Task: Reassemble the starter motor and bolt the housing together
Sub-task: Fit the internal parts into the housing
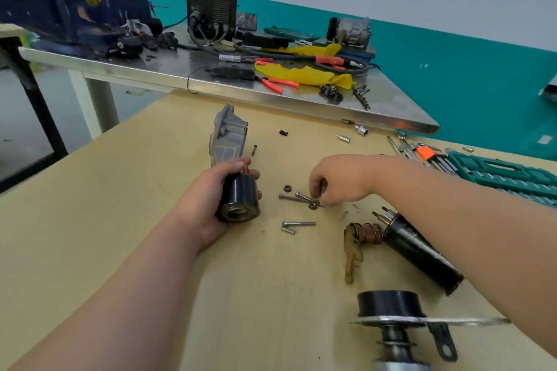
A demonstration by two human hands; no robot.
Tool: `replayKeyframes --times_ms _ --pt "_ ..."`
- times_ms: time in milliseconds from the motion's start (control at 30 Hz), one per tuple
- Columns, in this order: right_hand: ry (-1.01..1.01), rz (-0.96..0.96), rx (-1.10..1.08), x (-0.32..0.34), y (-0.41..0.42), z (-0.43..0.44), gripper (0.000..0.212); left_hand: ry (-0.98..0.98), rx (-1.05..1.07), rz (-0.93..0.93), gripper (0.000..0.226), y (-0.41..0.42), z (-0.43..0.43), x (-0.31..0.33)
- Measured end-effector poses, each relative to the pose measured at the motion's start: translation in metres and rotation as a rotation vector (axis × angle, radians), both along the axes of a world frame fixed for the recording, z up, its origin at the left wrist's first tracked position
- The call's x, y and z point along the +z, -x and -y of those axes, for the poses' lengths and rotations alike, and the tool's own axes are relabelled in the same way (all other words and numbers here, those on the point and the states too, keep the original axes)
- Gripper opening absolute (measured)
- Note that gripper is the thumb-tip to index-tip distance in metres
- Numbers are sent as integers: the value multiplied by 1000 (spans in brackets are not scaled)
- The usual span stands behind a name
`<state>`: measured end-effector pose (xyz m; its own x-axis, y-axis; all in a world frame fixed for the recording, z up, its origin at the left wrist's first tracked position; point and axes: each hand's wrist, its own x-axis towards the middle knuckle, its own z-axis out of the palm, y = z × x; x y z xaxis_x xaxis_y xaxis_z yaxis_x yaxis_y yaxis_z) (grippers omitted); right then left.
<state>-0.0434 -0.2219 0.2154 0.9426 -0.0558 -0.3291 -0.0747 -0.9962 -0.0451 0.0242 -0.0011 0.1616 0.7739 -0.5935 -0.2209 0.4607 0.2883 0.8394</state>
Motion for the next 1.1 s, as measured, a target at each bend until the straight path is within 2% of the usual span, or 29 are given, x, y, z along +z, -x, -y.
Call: replayKeyframes --times_ms 200,433,500,567,633,767,800,867,900,967,1033,1100 --pt "43 59 39 -5 4 -6 6 -21 20 6 26 0 -1 -1" --pt "-34 83 -25 -4 16 -6 3 -24 22 22 26 4 -2 0" --pt "-68 127 -66 7 22 -5 10 -29 21 25 25 4 -2 1" --pt "-135 254 -144 28 37 -3 16 -39 24 24 25 5 -3 3" --pt "-294 419 -254 50 66 0 19 -45 36 24 26 7 -4 6" --pt "-908 808 -459 65 167 -3 23 50 56 48 17 28 0 15" --pt "-982 953 -552 58 195 -8 25 99 49 26 13 40 5 19" --pt "-984 1194 -772 30 241 -25 30 172 31 -44 7 67 19 29" --pt "-994 1248 -863 12 251 -36 35 189 26 -79 8 81 28 33" --pt "-1031 1251 -965 -20 252 -59 38 198 12 -139 10 109 47 41" --pt "-1095 1237 -1010 -37 237 -80 28 193 -17 -193 13 136 61 46" --pt "-1071 1311 -1041 -39 220 -93 22 197 -26 -240 20 155 67 49"
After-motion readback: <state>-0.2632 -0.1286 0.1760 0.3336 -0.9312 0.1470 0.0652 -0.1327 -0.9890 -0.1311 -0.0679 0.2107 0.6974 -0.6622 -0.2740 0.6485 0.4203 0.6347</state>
